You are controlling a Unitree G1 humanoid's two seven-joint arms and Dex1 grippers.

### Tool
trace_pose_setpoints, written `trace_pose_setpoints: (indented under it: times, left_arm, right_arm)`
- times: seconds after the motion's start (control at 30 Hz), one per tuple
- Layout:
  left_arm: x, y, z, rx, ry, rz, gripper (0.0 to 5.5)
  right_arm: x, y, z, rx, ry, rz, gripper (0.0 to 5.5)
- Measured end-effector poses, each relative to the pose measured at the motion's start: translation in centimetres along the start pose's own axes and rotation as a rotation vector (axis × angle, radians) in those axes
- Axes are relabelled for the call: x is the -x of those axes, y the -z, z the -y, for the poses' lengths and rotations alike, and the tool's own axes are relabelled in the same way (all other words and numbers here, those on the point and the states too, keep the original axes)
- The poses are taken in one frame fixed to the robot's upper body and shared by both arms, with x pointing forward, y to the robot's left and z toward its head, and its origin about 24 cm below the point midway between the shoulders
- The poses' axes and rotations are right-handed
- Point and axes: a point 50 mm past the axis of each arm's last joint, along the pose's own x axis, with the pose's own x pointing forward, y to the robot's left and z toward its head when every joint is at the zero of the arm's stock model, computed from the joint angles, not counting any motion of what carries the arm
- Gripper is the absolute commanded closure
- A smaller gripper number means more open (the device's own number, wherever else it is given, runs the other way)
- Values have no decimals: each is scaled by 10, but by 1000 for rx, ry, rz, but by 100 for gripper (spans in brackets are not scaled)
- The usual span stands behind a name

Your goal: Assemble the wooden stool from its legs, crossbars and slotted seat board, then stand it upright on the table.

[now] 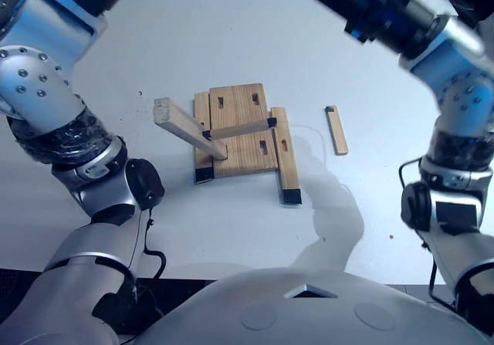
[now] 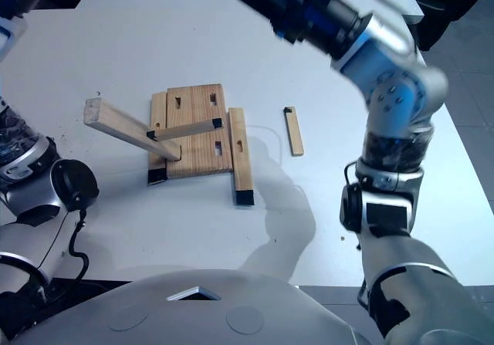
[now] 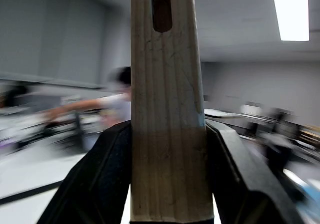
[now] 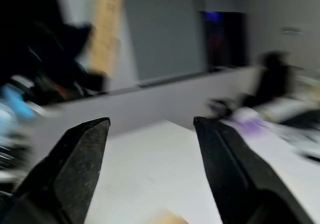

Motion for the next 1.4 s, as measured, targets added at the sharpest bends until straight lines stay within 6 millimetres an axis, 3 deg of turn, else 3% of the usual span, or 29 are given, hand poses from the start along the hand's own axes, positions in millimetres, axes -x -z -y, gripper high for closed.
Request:
trace_pose_setpoints:
  times: [0.1,0.27,0.4,0.73,1.07,1.4]
  left_arm:
    - [12,8,9,7,164,-66,345]
    - [30,14,16,-5,322,-162,345]
    - [36,26,17,1,366,-219,345]
    - [40,51,24,4,398,-282,345]
    - [41,55,25,0,402,-305,345]
    - [38,65,24,29,408,-295,345]
  right_arm:
    - [-1,-23,-1,-25,-100,11,240]
    - [13,-34,-11,-96,-255,17,222]
    - [15,-40,-12,-82,-271,23,175]
    - [-2,-54,-28,-41,-334,14,175]
    - [-9,-42,-28,-40,-342,-58,334]
    - [-6,-33,-33,-36,-351,-16,336]
